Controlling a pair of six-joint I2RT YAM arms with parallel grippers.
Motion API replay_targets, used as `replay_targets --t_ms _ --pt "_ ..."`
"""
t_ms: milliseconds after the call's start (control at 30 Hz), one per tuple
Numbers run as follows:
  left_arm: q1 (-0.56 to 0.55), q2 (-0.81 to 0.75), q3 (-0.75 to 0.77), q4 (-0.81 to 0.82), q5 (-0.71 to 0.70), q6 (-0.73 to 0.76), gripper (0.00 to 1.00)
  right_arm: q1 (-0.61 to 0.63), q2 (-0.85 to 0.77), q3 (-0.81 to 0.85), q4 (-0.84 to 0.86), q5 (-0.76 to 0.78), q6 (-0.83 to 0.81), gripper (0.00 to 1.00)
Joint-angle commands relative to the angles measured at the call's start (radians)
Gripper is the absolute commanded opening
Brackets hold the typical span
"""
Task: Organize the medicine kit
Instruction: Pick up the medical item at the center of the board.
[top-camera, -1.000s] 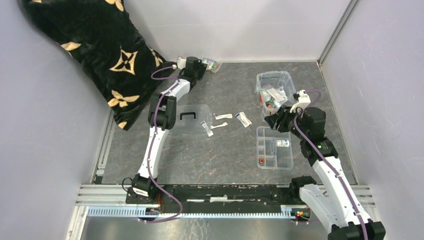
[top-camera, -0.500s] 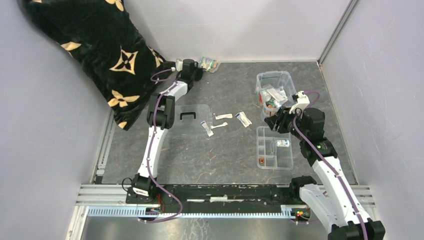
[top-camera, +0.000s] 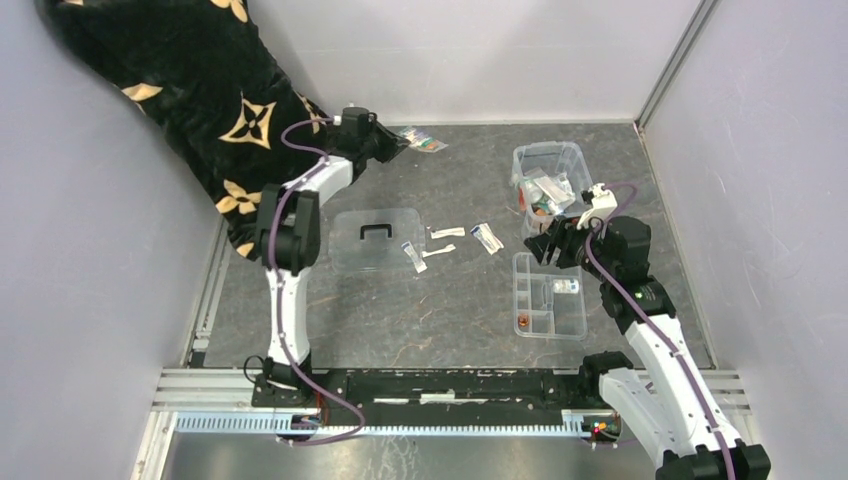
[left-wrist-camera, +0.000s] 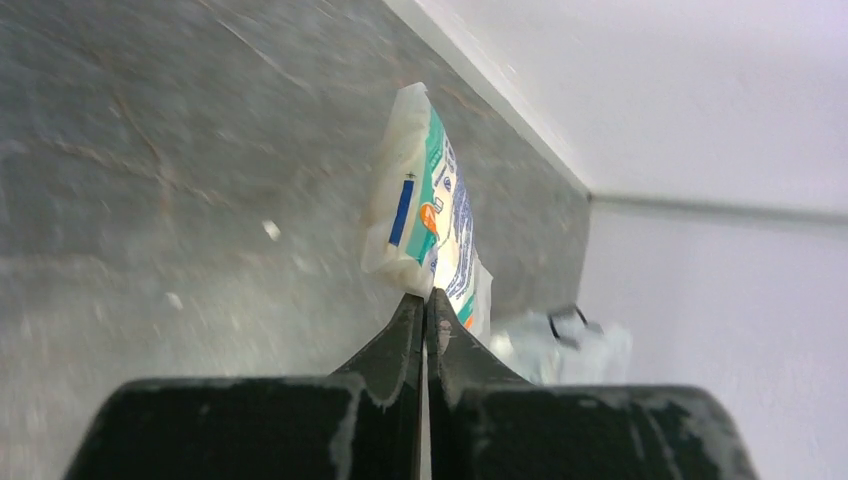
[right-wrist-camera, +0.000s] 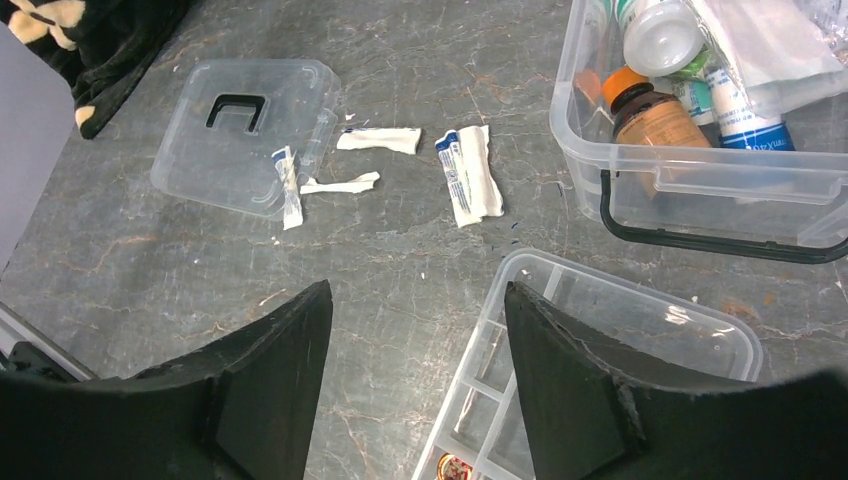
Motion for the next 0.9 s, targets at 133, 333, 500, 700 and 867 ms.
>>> replay_targets --t_ms 133,333,500,700,867 --pt "-0.054 -0.460 -0.298 -0.105 0.149 0.296 0.02 -0.001 -0.004 0.004 0.061 -0.079 -0.006 0.77" --pt "-0.188 -0.736 -0.472 -0.229 0.127 0.527 0.02 -0.002 0.043 -0.003 0.210 -0.244 0.132 0.79" --pt "-0.295 -1.019 -0.693 -0.216 0.024 0.642 0.02 -0.001 0.079 -0.043 0.413 -0.345 0.311 0.79" --pt "-0.309 -1.168 -0.796 -0.176 0.184 0.671 0.02 0.051 0.124 -0.102 0.658 -0.411 0.458 0.78" --pt "-0.318 -1.200 -0.824 -0.152 0.283 0.680 0.02 0.174 0.166 -0.101 0.784 -0.417 0.492 0.79"
